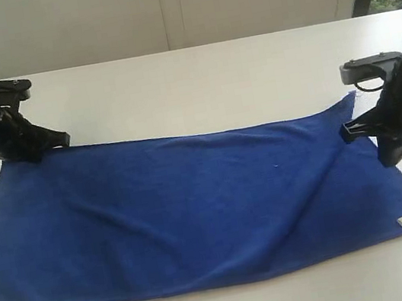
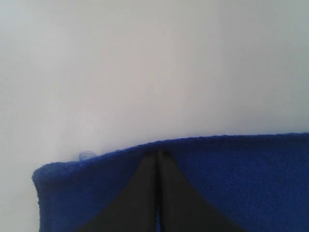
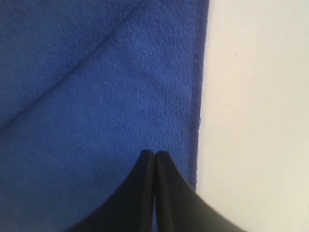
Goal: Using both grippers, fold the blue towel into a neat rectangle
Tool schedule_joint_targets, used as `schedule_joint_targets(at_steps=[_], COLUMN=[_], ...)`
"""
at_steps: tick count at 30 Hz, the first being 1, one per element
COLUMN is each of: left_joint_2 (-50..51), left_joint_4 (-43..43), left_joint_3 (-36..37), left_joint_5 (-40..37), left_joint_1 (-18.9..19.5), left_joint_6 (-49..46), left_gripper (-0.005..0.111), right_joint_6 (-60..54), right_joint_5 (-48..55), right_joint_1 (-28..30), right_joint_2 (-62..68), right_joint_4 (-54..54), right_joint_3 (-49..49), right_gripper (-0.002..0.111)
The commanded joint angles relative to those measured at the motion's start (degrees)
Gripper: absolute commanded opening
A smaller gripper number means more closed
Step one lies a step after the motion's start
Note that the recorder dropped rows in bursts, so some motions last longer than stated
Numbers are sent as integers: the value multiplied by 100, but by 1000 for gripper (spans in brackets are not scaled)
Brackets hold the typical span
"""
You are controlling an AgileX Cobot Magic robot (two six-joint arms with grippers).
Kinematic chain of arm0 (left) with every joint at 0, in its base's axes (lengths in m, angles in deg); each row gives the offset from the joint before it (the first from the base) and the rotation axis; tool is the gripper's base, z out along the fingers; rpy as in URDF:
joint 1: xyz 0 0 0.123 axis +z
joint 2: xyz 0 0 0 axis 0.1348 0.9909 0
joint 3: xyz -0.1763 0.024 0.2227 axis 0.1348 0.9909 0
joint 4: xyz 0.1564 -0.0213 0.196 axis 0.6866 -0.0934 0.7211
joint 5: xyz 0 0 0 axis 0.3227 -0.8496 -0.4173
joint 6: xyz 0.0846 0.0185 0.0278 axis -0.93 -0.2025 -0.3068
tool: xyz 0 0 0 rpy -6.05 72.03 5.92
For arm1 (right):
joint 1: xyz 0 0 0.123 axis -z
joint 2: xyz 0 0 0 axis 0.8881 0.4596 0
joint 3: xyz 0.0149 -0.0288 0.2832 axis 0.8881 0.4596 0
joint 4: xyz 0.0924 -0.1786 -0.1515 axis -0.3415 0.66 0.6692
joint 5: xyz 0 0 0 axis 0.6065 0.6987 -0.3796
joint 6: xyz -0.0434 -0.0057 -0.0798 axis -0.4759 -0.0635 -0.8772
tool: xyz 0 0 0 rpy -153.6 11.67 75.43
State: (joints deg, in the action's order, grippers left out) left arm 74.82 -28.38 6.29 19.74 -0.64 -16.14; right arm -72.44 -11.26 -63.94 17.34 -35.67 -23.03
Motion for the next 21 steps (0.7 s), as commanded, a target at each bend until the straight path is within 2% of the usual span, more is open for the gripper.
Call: schedule_joint_targets(at_steps=[1, 8, 11, 14, 21], left_joint_2=[-8, -8, -8, -8, -8], left_joint_4=[10, 10, 10, 10, 10], left_joint_3=[-34, -34, -34, -34, -34], left_joint_5=[-5, 14, -29, -165, -451], left_joint_1=[36, 36, 49, 255, 378], left_joint_6=[-9, 6, 39, 307, 382], left_gripper=[0, 0, 0, 0, 0], right_joint_6=[102, 282, 859, 1388, 1454], right_joint_5=[174, -155, -169, -105, -46], right_joint_1=[24, 24, 24, 24, 24], right_joint_2=[-20, -27, -27, -27, -237], right_joint_4=[134, 134, 543, 1083, 1097], right_joint_3=[276, 973, 1185, 1347, 1419], right_gripper=[0, 0, 0, 0, 0])
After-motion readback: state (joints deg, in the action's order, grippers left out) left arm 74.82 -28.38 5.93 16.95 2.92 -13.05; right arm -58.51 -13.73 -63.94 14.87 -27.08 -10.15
